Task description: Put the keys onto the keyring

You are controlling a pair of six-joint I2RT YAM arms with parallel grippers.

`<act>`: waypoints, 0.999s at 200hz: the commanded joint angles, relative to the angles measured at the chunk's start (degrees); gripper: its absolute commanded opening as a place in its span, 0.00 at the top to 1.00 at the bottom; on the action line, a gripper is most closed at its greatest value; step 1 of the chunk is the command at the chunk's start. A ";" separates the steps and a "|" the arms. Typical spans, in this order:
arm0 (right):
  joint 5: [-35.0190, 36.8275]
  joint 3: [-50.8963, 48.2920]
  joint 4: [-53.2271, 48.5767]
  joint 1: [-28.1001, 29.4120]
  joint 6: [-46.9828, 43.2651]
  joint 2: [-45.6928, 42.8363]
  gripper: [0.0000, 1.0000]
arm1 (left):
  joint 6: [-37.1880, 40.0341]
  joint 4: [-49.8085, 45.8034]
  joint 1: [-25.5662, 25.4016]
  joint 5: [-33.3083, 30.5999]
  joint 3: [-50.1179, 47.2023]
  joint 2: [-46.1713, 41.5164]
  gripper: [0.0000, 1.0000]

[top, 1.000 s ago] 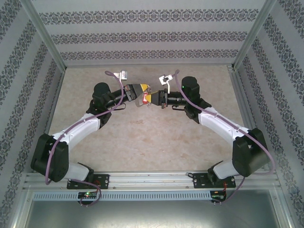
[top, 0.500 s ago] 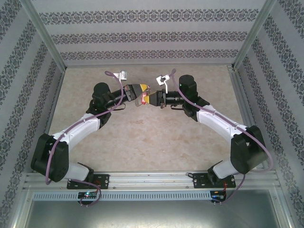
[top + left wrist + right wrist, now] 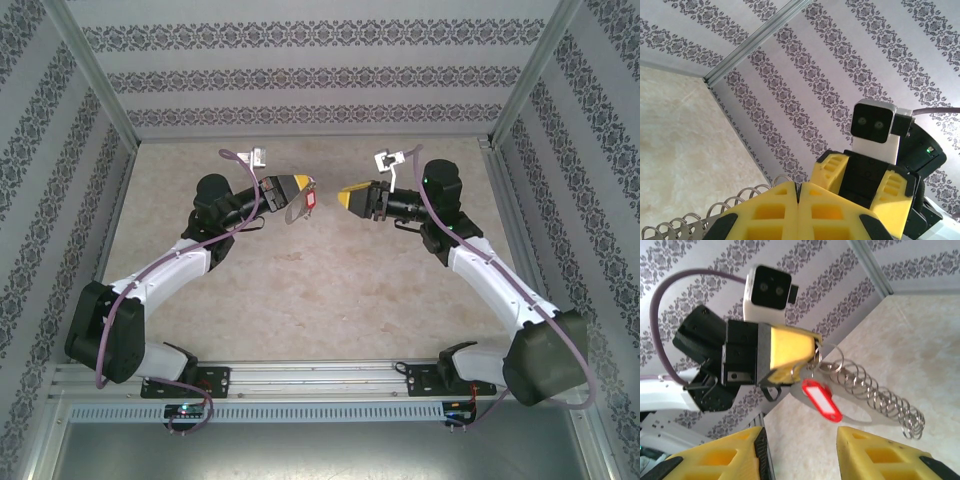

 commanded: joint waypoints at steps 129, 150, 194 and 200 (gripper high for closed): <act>13.96 5.61 10.77 7.90 8.93 7.37 0.74 | -1.19 7.62 -0.14 1.29 -0.30 -0.07 1.00; 14.01 5.77 11.15 8.28 9.05 7.66 0.75 | -1.19 7.59 -0.18 1.37 -0.24 -0.16 1.00; 13.59 5.97 11.68 8.80 9.12 7.97 0.77 | -1.10 7.50 -0.17 1.54 -0.27 -0.04 1.00; 13.49 6.03 11.75 8.88 9.18 8.05 0.77 | -1.08 7.56 -0.18 1.42 -0.33 -0.07 1.00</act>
